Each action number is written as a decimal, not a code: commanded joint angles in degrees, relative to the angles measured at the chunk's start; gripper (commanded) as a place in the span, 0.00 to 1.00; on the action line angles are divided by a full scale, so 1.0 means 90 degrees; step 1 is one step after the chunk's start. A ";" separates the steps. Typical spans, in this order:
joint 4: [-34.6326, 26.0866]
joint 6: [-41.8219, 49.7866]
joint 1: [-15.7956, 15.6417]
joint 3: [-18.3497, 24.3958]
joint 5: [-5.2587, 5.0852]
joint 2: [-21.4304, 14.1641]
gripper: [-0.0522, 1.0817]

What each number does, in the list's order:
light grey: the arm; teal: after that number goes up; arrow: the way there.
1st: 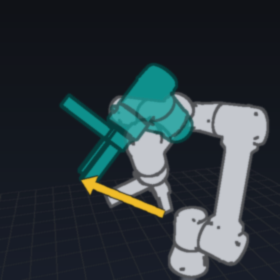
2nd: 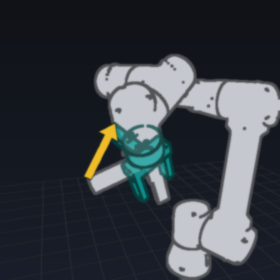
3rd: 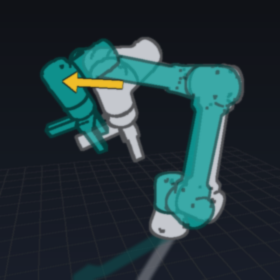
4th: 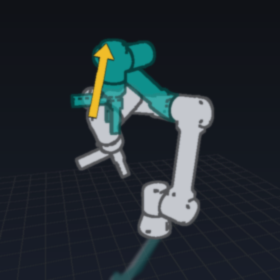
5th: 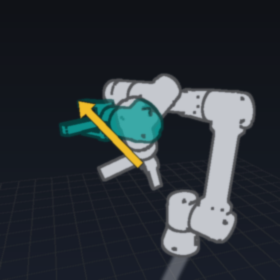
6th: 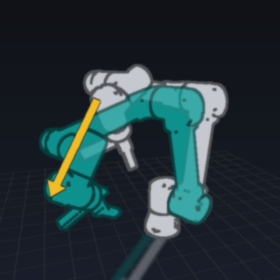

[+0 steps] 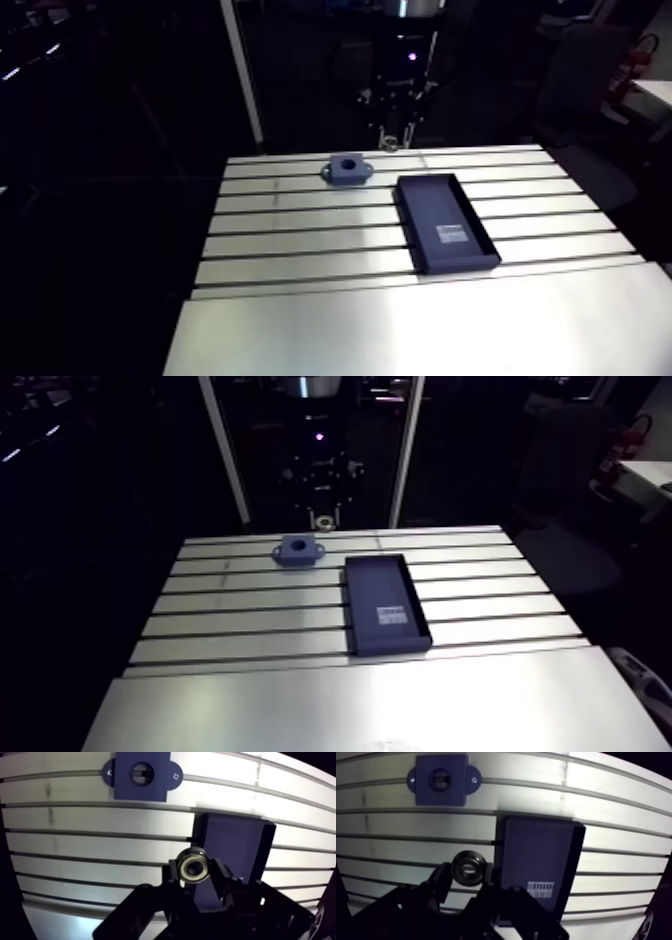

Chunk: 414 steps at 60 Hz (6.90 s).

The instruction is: Pick up the bearing and press it into the housing until flush.

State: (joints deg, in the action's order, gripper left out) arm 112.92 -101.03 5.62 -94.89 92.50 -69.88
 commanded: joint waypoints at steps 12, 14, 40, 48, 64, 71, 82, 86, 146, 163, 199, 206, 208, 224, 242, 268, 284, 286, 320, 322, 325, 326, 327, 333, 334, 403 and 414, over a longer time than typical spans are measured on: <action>-0.0032 0.0156 -0.0310 0.0787 0.0059 0.0762 0.71; -0.0024 0.0156 -0.0312 0.0808 0.0067 0.0793 0.71; 0.0096 0.0166 -0.0389 0.0926 0.0049 0.1067 0.72; 0.0105 0.0166 -0.0436 0.0997 0.0049 0.1175 0.72; 0.0114 0.0282 -0.0498 0.1095 0.0049 0.1345 0.72; 0.0217 0.0312 -0.0507 0.1105 0.0039 0.1400 0.72; 0.0261 0.0322 -0.0544 0.1144 -0.0018 0.1480 0.72; 0.0261 0.0377 -0.0555 0.1181 -0.0010 0.1547 0.72; 0.0349 0.0410 -0.0644 0.1290 0.0020 0.1824 0.72; 0.0359 0.0400 -0.0654 0.1290 0.0030 0.1890 0.72; 0.0369 0.0400 -0.0664 0.1300 0.0048 0.1931 0.72; 0.0369 0.0400 -0.0664 0.1282 0.0049 0.1931 0.72; 0.0369 0.0400 -0.0664 0.1281 0.0049 0.1931 0.72; 0.0377 0.0400 -0.0664 0.1271 0.0059 0.1921 0.72; 0.0369 0.0400 -0.0664 0.1261 0.0059 0.1921 0.72; 0.0369 0.0371 -0.0664 0.1271 0.0059 0.1921 0.72; 0.0369 0.0353 -0.0664 0.1300 0.0059 0.1931 0.72; 0.0369 0.0352 -0.0664 0.1300 0.0059 0.1939 0.72; 0.0378 0.0322 -0.0654 0.1300 0.0059 0.1951 0.72; 0.0378 0.0322 -0.0654 0.1300 0.0059 0.1951 0.72; 0.0378 0.0322 -0.0646 0.1300 0.0059 0.1960 0.72; 0.0378 0.0322 -0.0646 0.1300 0.0059 0.1960 0.72; 0.0378 0.0322 -0.0645 0.1300 0.0059 0.1969 0.72; 0.0378 0.0322 -0.0644 0.1282 0.0059 0.1978 0.72; 0.0378 0.0322 -0.0644 0.1281 0.0059 0.1980 0.72; -0.0242 0.0722 -0.0608 0.1590 -0.0046 0.1568 0.75; -0.0219 0.0874 -0.0641 0.1593 -0.0078 0.1579 0.99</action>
State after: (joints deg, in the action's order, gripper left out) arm 112.19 -95.27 0.08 -81.08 92.16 -55.54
